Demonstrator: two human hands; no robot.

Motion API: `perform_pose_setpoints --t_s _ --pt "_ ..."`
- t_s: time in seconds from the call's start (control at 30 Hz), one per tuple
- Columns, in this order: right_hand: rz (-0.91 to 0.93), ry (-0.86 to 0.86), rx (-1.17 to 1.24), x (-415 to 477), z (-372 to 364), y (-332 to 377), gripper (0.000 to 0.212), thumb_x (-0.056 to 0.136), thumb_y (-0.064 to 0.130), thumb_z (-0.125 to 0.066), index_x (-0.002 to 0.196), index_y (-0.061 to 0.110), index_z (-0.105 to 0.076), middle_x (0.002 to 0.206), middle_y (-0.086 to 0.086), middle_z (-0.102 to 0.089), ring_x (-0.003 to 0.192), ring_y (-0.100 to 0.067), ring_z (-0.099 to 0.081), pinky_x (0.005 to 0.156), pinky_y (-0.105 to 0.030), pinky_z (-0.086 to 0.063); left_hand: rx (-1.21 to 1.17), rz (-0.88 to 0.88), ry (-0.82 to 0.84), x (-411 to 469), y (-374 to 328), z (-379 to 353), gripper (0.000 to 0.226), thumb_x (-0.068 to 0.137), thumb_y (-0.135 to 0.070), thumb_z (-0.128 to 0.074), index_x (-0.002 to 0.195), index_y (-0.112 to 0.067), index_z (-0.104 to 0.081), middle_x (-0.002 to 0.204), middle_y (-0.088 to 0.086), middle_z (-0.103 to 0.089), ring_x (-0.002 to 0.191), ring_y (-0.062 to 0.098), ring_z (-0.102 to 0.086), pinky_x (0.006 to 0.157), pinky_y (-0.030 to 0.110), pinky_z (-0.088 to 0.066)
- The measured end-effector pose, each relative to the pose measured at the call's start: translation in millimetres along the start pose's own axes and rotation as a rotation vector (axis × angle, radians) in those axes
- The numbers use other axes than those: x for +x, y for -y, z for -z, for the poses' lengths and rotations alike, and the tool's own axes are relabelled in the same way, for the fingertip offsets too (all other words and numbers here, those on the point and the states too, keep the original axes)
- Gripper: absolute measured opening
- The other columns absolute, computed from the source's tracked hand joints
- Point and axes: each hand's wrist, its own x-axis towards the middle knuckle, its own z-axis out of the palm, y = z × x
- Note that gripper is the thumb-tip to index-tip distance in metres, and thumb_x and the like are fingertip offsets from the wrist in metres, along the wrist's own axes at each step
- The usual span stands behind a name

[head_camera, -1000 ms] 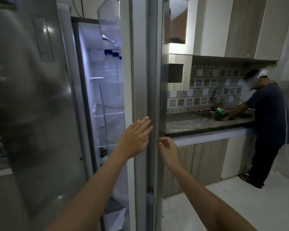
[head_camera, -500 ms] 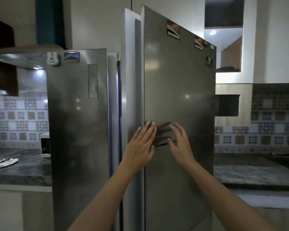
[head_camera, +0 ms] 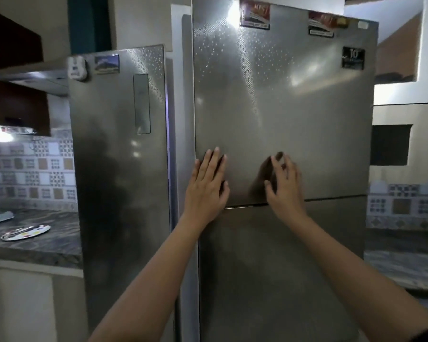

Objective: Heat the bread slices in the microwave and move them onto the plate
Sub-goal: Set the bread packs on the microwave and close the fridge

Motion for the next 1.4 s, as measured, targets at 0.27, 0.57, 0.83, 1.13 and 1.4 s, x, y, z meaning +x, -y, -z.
perform_pose_setpoints --t_s 0.27,0.57,0.83,1.13,1.4 --pt "0.046 -0.048 -0.158 40 -25 -11 0.060 0.089 0.026 -0.052 0.145 0.021 -0.030 0.157 -0.006 -0.015 0.144 -0.030 -0.013 0.113 -0.051 -0.020 -0.094 -0.002 0.067 27 26 -47 0.063 0.095 -0.030 -0.039 0.149 -0.017 -0.011 0.159 0.009 0.000 0.143 0.020 0.012 0.115 0.037 0.010" --pt "-0.043 0.046 -0.314 44 -65 -13 0.069 0.089 0.024 -0.049 0.149 0.028 -0.015 0.159 0.002 -0.002 0.146 -0.022 0.001 0.112 -0.058 -0.012 -0.144 0.095 0.272 42 35 -107 0.072 0.097 -0.040 -0.034 0.148 -0.024 0.014 0.148 0.001 0.033 0.135 0.019 0.032 0.111 0.037 0.015" --pt "-0.080 0.020 -0.345 48 -81 -11 0.066 0.091 0.025 -0.044 0.149 0.029 -0.012 0.159 0.002 0.000 0.146 -0.024 0.001 0.110 -0.063 -0.011 -0.166 0.096 0.245 42 34 -127 0.070 0.098 -0.041 -0.030 0.141 -0.024 0.022 0.147 0.002 0.033 0.139 0.023 0.027 0.113 0.041 0.016" --pt "-0.017 0.167 -0.420 41 -67 -21 0.070 0.094 0.019 -0.043 0.149 0.032 -0.002 0.159 0.002 0.008 0.146 -0.025 0.007 0.113 -0.054 -0.017 -0.119 0.120 0.344 39 29 -118 0.070 0.099 -0.037 -0.031 0.145 -0.022 0.020 0.153 0.007 0.029 0.142 0.028 0.023 0.116 0.046 0.006" --pt "-0.044 0.494 -0.336 13 -46 -16 0.077 0.083 0.008 -0.056 0.148 0.025 -0.018 0.158 -0.001 0.006 0.146 -0.024 0.002 0.115 -0.043 -0.026 -0.327 0.141 0.672 20 21 -80 0.067 0.098 -0.021 -0.038 0.149 -0.019 0.006 0.156 0.004 0.021 0.145 0.023 0.015 0.119 0.042 -0.005"
